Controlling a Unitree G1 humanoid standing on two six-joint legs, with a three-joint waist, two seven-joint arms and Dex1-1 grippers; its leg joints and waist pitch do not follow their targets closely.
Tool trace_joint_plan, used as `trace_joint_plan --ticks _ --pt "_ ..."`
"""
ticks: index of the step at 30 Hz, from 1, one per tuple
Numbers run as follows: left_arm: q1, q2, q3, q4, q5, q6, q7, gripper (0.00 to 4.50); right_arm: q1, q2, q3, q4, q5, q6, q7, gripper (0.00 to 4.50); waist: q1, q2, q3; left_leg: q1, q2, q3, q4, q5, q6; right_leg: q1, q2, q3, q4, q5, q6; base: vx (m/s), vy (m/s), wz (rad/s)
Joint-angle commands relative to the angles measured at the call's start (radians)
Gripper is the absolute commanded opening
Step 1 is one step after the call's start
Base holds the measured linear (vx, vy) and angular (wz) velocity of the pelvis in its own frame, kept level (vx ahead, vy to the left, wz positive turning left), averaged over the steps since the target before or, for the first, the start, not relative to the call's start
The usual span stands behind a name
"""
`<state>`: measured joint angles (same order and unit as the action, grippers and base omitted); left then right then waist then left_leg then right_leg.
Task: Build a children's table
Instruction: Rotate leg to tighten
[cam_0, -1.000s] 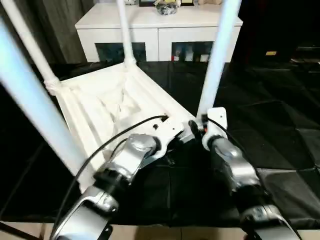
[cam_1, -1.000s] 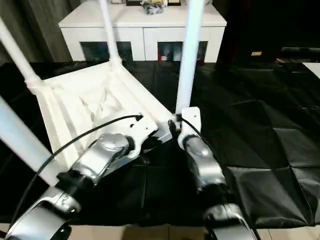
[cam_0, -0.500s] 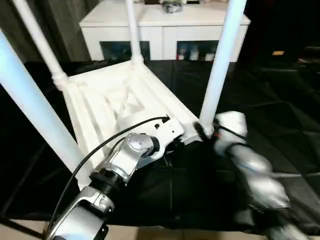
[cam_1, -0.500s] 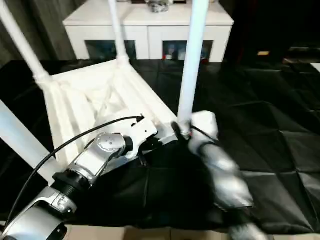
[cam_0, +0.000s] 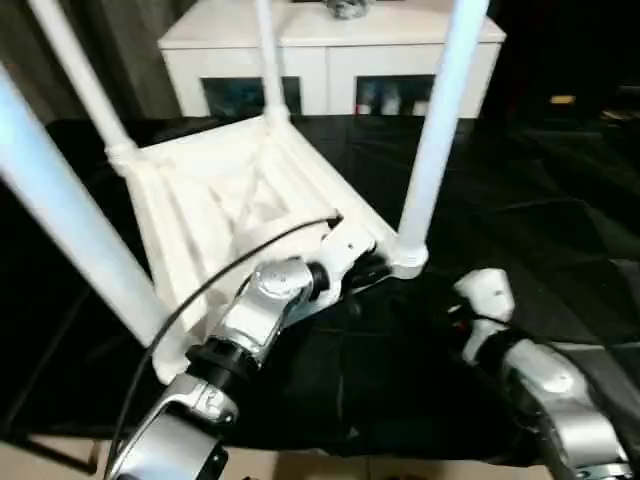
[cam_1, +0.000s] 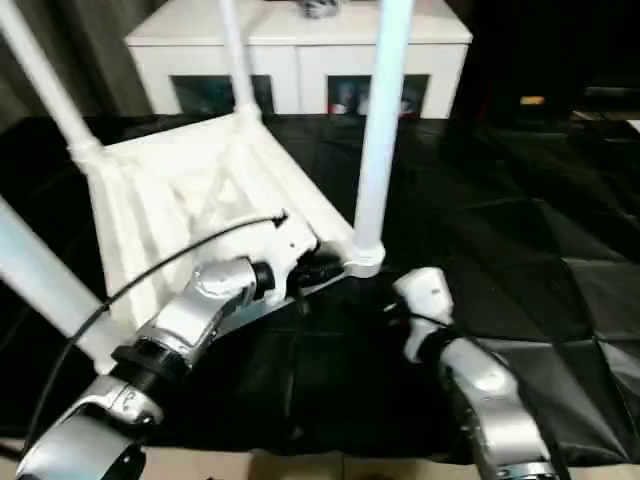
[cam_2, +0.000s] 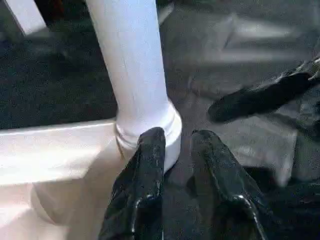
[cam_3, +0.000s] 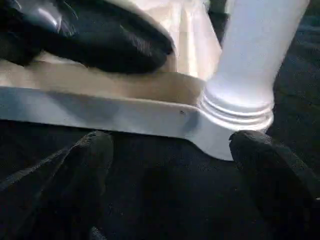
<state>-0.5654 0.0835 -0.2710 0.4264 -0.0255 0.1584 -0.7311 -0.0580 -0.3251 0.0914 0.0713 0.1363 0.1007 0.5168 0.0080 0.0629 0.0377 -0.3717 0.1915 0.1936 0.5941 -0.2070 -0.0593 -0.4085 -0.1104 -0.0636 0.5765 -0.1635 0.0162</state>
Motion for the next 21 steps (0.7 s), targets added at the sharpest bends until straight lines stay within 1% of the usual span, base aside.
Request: trace_joint_plan --ticks 1,2,3,4,5,6,7,8,9,10,11,12,13,14,15,16,17,18,19,20,21 --pt "0.034 0.023 0.023 -0.085 -0.028 0.067 -0.021 1.39 -0.028 0.009 0.011 0.014 -0.018 0.022 -0.017 4.14 0.004 -0.023 -0.057 -0.002 0.033 -0.016 -0.079 -0.221 0.083 0.047 -0.03 0.028 -0.065 -0.26 -0.215 0.0 0.0 0.0" --pt "0.068 0.042 0.025 -0.154 -0.052 0.099 -0.049 1.43 -0.04 0.016 0.021 0.025 -0.022 0.035 -0.018 4.14 0.002 -0.023 -0.056 -0.006 0.031 -0.016 -0.079 -0.205 0.091 0.048 -0.028 0.027 -0.065 -0.243 -0.22 0.0 0.0 0.0" --pt "0.097 0.059 0.026 -0.214 -0.078 0.129 -0.071 1.56 -0.05 0.021 0.031 0.033 -0.02 0.045 -0.014 4.14 0.001 -0.02 -0.06 -0.01 0.033 -0.017 -0.076 -0.163 0.103 0.055 -0.031 0.027 -0.054 -0.181 -0.239 0.0 0.0 0.0" --pt "0.151 0.096 0.023 -0.334 -0.141 0.226 -0.117 1.71 -0.076 0.029 0.054 0.06 -0.027 0.052 -0.003 4.14 0.003 -0.017 -0.065 -0.001 0.036 -0.014 -0.07 -0.126 0.114 0.052 -0.029 0.027 -0.044 -0.123 -0.261 0.064 -0.001 -0.03" --pt "0.179 0.126 0.012 -0.393 -0.163 0.265 -0.147 1.85 -0.092 0.036 0.063 0.08 -0.029 0.06 0.0 4.14 0.001 -0.018 -0.067 -0.001 0.031 -0.011 -0.064 -0.07 0.135 0.05 -0.022 0.027 -0.038 -0.053 -0.283 0.064 -0.001 -0.03" --pt "0.179 0.126 0.012 -0.393 -0.163 0.265 -0.147 1.85 -0.092 0.036 0.063 0.08 -0.029 0.06 0.0 4.14 0.005 -0.015 -0.069 0.004 0.032 -0.01 -0.059 -0.05 0.145 0.048 -0.024 0.029 -0.033 -0.015 -0.294 0.069 -0.002 0.01" --pt "0.228 0.183 -0.012 -0.49 -0.191 0.33 -0.186 1.87 -0.13 0.05 0.075 0.126 -0.045 0.063 0.0 4.14 0.004 -0.016 -0.07 0.002 0.029 -0.01 -0.056 -0.021 0.161 0.05 -0.019 0.027 -0.026 0.024 -0.307 0.0 0.0 0.0" --pt "0.248 0.205 -0.021 -0.528 -0.201 0.358 -0.198 1.87 -0.149 0.057 0.079 0.149 -0.055 0.059 -0.001 4.14 0.001 -0.015 -0.062 -0.001 0.029 -0.009 -0.061 -0.029 0.17 0.05 -0.021 0.026 -0.032 -0.006 -0.31 0.0 0.0 0.0" --pt "0.266 0.219 -0.027 -0.555 -0.203 0.373 -0.2 2.11 -0.178 0.064 0.081 0.188 -0.065 0.057 -0.005 4.14 0.001 -0.015 -0.063 0.004 0.03 -0.007 -0.06 -0.046 0.164 0.048 -0.021 0.026 -0.032 -0.025 -0.311 0.0 0.0 0.0" --pt "0.282 0.226 -0.03 -0.573 -0.198 0.381 -0.192 2.23 -0.214 0.071 0.082 0.24 -0.083 0.051 -0.019 4.14 -0.004 -0.014 -0.058 0.001 0.031 -0.008 -0.065 -0.089 0.144 0.049 -0.022 0.025 -0.036 -0.082 -0.309 0.0 0.0 0.0" --pt "0.297 0.226 -0.028 -0.589 -0.186 0.386 -0.176 2.28 -0.259 0.078 0.084 0.307 -0.106 0.042 -0.041 4.14 -0.008 -0.013 -0.051 0.008 0.03 -0.004 -0.071 -0.161 0.112 0.044 -0.019 0.026 -0.048 -0.169 -0.294 0.0 0.0 0.0" --pt "0.303 0.218 -0.022 -0.597 -0.184 0.389 -0.161 2.28 -0.291 0.083 0.079 0.355 -0.114 0.052 -0.058 4.14 -0.008 -0.012 -0.05 0.011 0.031 -0.004 -0.072 -0.193 0.093 0.043 -0.02 0.027 -0.05 -0.207 -0.284 0.0 0.0 0.0" --pt "0.31 0.212 -0.016 -0.62 -0.19 0.409 -0.146 2.4 -0.332 0.087 0.073 0.415 -0.126 0.05 -0.087 4.14 -0.006 -0.015 -0.048 0.014 0.033 -0.005 -0.075 -0.232 0.057 0.042 -0.023 0.029 -0.054 -0.262 -0.267 -0.052 0.002 0.0" --pt "0.315 0.209 -0.015 -0.64 -0.191 0.42 -0.135 2.4 -0.374 0.091 0.064 0.478 -0.139 0.045 -0.124 4.14 -0.011 -0.013 -0.044 0.013 0.032 -0.008 -0.08 -0.276 0.03 0.041 -0.023 0.027 -0.057 -0.316 -0.249 -0.052 0.002 0.0" --pt "0.319 0.198 -0.015 -0.656 -0.19 0.427 -0.118 2.55 -0.425 0.097 0.044 0.558 -0.14 0.046 -0.167 4.14 -0.011 -0.013 -0.044 0.013 0.032 -0.008 -0.08 -0.276 0.03 0.041 -0.023 0.027 -0.057 -0.316 -0.249 -0.056 0.001 -0.01" --pt "0.321 0.19 -0.019 -0.672 -0.189 0.435 -0.104 2.67 -0.469 0.098 0.028 0.627 -0.144 0.038 -0.214 4.14 -0.012 -0.011 -0.043 0.024 0.03 -0.009 -0.08 -0.329 -0.002 0.032 -0.022 0.028 -0.064 -0.362 -0.228 -0.058 0.003 0.01" --pt "0.322 0.184 -0.022 -0.68 -0.188 0.438 -0.095 2.73 -0.495 0.099 0.019 0.668 -0.145 0.034 -0.242 4.14 -0.015 -0.014 -0.042 0.021 0.026 -0.01 -0.081 -0.348 -0.012 0.037 -0.02 0.026 -0.066 -0.379 -0.214 -0.058 0.003 0.01" --pt "0.322 0.178 -0.027 -0.686 -0.186 0.434 -0.087 2.73 -0.52 0.1 0.007 0.708 -0.146 0.03 -0.273 4.14 -0.009 -0.011 -0.043 0.027 0.027 -0.009 -0.08 -0.354 -0.014 0.032 -0.02 0.028 -0.071 -0.383 -0.205 -0.051 -0.001 0.08" --pt "0.322 0.178 -0.027 -0.686 -0.186 0.434 -0.087 2.76 -0.52 0.1 0.007 0.708 -0.146 0.03 -0.273 4.14 -0.007 -0.011 -0.042 0.037 0.025 -0.003 -0.077 -0.368 -0.017 0.02 -0.015 0.03 -0.075 -0.375 -0.202 0.0 0.0 0.0" --pt "0.325 0.156 -0.037 -0.711 -0.191 0.444 -0.046 2.87 -0.594 0.104 -0.034 0.835 -0.136 -0.02 -0.357 4.14 -0.01 -0.004 -0.045 0.029 0.024 -0.007 -0.078 -0.356 -0.022 0.029 -0.015 0.029 -0.068 -0.346 -0.206 0.0 0.0 0.0" --pt "0.325 0.156 -0.037 -0.711 -0.191 0.444 -0.046 3.03 -0.594 0.104 -0.034 0.835 -0.136 -0.02 -0.357 4.14 -0.011 -0.008 -0.048 0.024 0.024 -0.008 -0.078 -0.344 -0.022 0.035 -0.017 0.028 -0.063 -0.326 -0.211 0.0 0.0 0.0"
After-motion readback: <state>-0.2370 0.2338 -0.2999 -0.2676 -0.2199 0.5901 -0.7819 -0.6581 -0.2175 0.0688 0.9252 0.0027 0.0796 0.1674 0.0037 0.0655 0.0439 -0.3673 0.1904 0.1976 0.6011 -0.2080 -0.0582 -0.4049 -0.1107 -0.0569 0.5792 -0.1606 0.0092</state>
